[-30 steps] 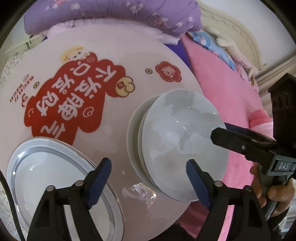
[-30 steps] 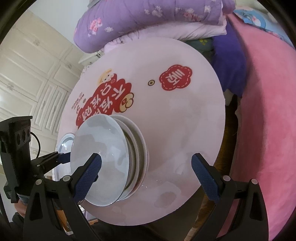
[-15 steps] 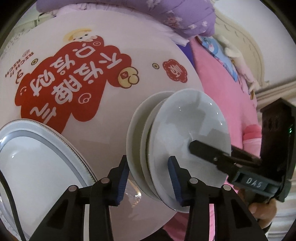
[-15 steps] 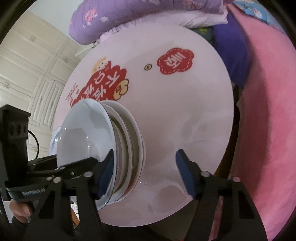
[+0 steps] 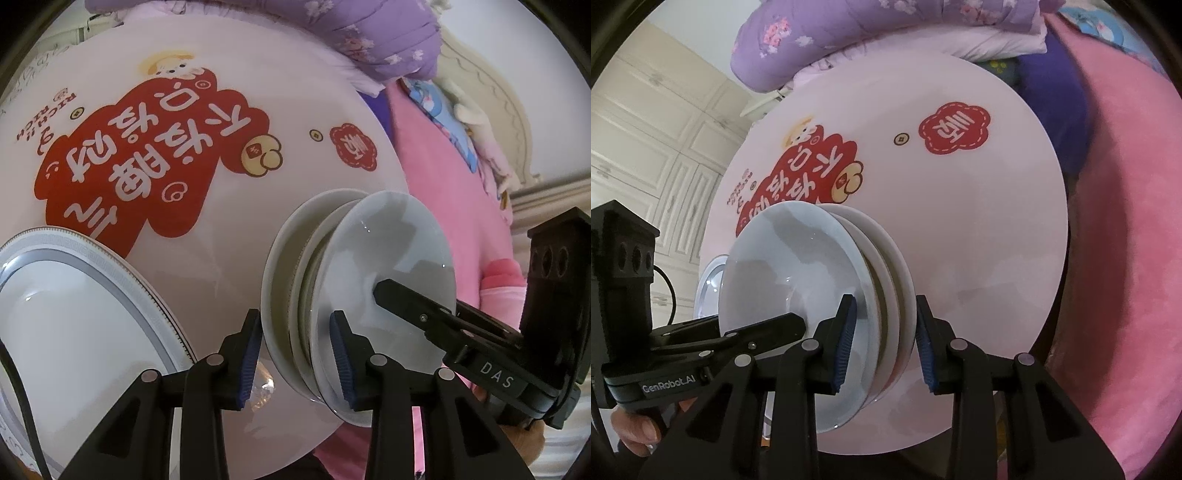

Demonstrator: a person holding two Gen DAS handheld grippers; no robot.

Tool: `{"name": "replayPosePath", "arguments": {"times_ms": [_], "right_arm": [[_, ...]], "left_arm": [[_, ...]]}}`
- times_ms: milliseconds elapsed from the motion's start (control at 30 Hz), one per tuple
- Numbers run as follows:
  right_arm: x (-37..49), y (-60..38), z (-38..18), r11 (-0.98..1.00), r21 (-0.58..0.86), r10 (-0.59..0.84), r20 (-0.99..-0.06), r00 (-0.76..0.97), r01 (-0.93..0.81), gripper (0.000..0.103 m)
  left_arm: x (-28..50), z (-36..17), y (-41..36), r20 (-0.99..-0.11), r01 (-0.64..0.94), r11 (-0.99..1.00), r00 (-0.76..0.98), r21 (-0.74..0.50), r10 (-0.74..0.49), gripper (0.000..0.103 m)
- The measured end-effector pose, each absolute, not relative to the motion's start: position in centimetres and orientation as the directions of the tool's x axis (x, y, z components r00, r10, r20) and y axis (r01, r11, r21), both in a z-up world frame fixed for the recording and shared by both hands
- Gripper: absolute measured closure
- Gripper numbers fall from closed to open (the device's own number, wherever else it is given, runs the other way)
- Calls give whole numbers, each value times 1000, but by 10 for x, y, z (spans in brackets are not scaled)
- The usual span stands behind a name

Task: Organize plates and bowls
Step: 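Lift the bowl stack with both tools and carry it over the plates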

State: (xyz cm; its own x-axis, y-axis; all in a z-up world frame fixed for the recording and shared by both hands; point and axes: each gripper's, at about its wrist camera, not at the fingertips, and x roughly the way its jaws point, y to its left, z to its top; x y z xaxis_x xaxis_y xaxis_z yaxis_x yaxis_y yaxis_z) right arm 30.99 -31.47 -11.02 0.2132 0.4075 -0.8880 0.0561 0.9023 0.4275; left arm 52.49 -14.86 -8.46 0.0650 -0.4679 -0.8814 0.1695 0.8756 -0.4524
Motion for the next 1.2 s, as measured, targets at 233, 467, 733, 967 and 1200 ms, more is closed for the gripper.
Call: {"name": "replayPosePath", "arguments": {"times_ms": [233, 467, 733, 967, 1200], "right_arm": [[314, -308, -92, 909, 414, 393, -890, 229, 46, 72], [322, -284, -71, 915, 403, 393, -889, 234, -2, 71], [329, -240, -57, 914, 398, 406, -885, 226, -84, 71], [335, -226, -65, 910, 404, 414, -888, 199, -91, 71], [334, -244, -60, 921, 384, 388, -895, 220, -62, 71]], "left_arm": [[526, -64, -142, -878, 181, 873, 78, -453, -472, 71], [526, -44, -114, -875, 152, 876, 100, -458, -475, 71], [521, -30, -63, -874, 76, 883, 130, -463, -469, 71], [518, -34, -44, -869, 28, 875, 107, -484, -484, 71], [523, -34, -71, -875, 74, 879, 88, -470, -476, 71]]}}
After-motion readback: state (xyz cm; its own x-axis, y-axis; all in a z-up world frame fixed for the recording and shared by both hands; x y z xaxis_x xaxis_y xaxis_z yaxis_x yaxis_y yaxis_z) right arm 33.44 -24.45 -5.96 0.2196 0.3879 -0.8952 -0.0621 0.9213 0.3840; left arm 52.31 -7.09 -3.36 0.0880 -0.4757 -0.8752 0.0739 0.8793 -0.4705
